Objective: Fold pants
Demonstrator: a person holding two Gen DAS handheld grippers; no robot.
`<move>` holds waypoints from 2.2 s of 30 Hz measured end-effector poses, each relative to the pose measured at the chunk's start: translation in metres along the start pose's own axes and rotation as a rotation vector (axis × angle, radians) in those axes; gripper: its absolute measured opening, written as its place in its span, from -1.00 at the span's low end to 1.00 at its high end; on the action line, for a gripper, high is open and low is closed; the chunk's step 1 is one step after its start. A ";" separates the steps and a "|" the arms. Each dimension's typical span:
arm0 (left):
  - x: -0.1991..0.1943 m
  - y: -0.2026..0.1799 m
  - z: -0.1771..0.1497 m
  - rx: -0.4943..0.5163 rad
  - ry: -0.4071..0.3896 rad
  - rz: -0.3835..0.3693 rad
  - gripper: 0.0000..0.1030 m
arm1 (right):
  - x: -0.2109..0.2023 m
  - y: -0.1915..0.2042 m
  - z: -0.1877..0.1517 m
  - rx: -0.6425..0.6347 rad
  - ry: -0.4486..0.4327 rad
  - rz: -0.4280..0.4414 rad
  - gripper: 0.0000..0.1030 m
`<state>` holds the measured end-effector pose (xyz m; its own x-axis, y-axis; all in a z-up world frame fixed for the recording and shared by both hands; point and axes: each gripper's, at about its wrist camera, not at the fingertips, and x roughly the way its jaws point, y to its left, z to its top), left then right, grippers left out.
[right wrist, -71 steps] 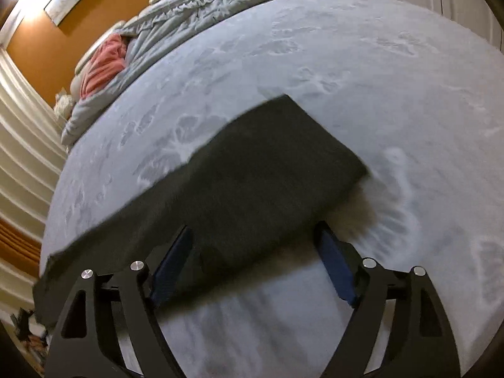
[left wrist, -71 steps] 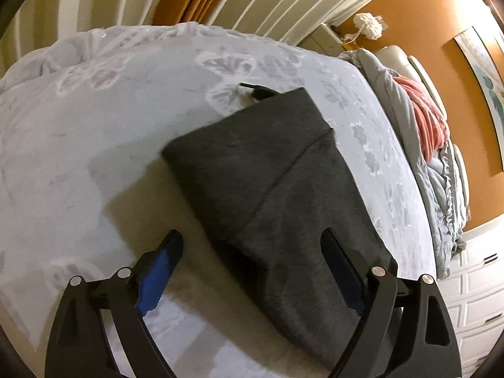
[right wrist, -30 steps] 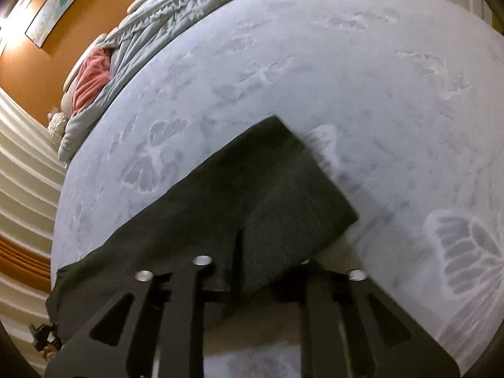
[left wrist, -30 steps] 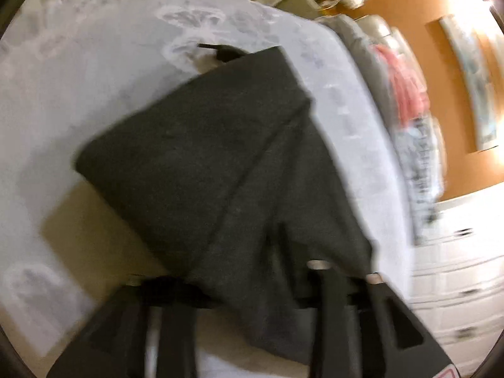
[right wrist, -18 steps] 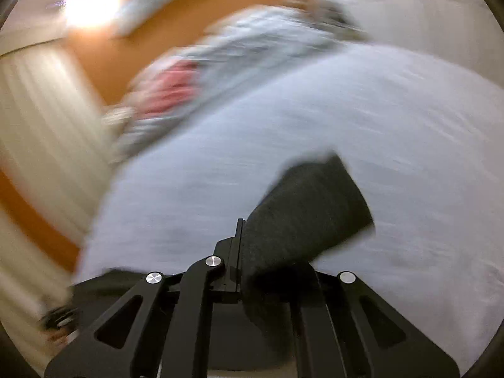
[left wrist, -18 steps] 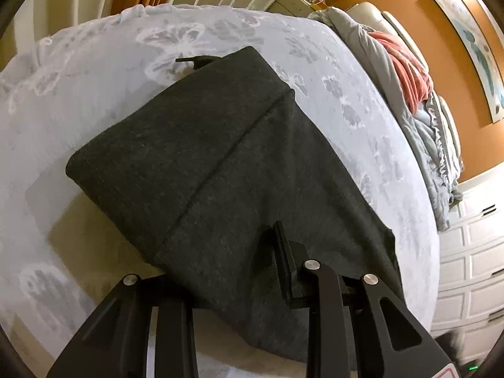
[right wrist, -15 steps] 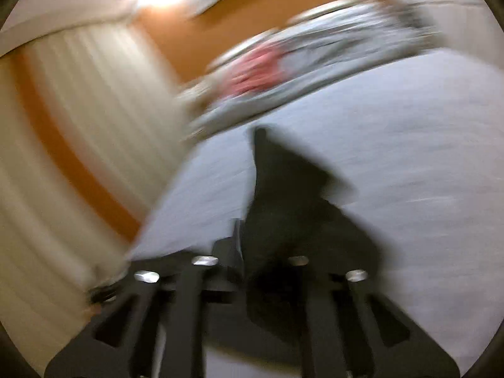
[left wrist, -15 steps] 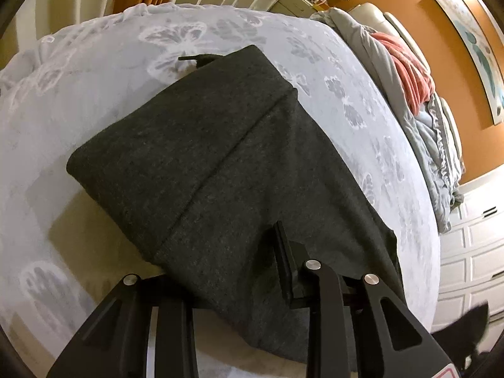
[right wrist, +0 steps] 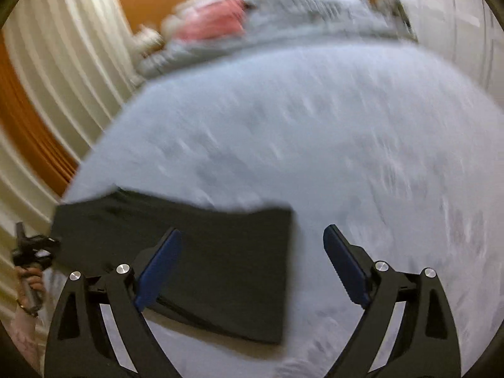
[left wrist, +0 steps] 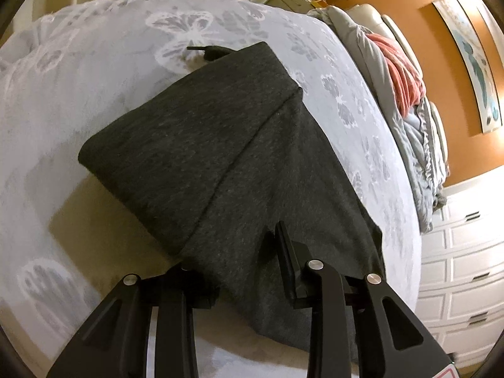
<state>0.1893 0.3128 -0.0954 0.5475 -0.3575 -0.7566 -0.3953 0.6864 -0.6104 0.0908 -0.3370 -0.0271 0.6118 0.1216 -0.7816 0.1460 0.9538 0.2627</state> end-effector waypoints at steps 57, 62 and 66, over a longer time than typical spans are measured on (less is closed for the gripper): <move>-0.042 0.002 -0.095 -0.141 0.093 -0.066 -0.25 | -0.055 0.082 -0.069 -0.347 0.038 0.132 0.28; -0.039 -0.008 -0.094 -0.114 0.078 -0.062 -0.13 | 0.016 0.162 -0.115 -0.515 0.195 0.055 0.24; -0.041 0.000 -0.091 -0.110 0.104 -0.100 -0.13 | 0.040 0.154 -0.102 -0.391 0.207 0.048 -0.83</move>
<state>0.0996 0.2703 -0.0854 0.5112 -0.4880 -0.7075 -0.4237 0.5731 -0.7015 0.0579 -0.1569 -0.0754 0.4365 0.1831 -0.8809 -0.2084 0.9730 0.0990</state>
